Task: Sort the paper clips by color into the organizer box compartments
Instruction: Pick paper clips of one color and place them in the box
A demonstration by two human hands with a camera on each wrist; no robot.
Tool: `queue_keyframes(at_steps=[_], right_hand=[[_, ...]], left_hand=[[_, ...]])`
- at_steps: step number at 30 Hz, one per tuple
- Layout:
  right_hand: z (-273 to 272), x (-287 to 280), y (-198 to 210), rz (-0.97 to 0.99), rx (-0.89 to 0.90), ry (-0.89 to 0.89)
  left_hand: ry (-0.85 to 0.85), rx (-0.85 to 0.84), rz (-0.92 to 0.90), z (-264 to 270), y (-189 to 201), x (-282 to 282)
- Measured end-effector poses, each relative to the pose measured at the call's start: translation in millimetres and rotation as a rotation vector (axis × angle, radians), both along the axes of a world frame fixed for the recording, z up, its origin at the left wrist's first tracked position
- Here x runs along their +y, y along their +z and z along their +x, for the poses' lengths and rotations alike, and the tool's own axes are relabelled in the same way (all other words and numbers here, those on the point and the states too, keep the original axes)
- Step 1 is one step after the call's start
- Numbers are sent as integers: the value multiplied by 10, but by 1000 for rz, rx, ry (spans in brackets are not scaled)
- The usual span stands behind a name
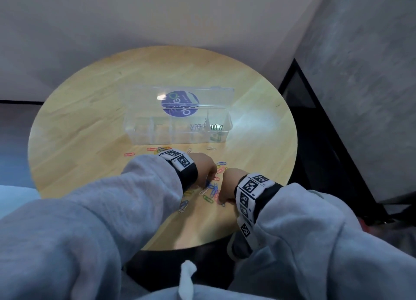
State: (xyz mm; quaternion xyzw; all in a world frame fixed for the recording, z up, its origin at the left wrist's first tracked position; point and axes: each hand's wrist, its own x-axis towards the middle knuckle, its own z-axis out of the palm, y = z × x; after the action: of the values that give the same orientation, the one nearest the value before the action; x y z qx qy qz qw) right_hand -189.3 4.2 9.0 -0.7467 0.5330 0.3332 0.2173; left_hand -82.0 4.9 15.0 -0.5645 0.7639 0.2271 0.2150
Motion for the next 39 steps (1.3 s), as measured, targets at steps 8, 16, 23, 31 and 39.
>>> queue_keyframes(at_steps=[8, 16, 23, 31, 39], right_hand=[[100, -111, -41, 49, 65, 80], [-270, -354, 156, 445, -754, -649], [-247, -353, 182, 474, -872, -720], [-80, -227, 123, 161, -430, 26], [-72, -198, 15, 39, -443, 235]], left_hand=[[8, -112, 6, 131, -66, 8], [363, 247, -6, 421, 95, 24], [807, 861, 104, 496, 360, -24], [486, 296, 66, 361, 182, 43], [318, 70, 69, 95, -23, 8]])
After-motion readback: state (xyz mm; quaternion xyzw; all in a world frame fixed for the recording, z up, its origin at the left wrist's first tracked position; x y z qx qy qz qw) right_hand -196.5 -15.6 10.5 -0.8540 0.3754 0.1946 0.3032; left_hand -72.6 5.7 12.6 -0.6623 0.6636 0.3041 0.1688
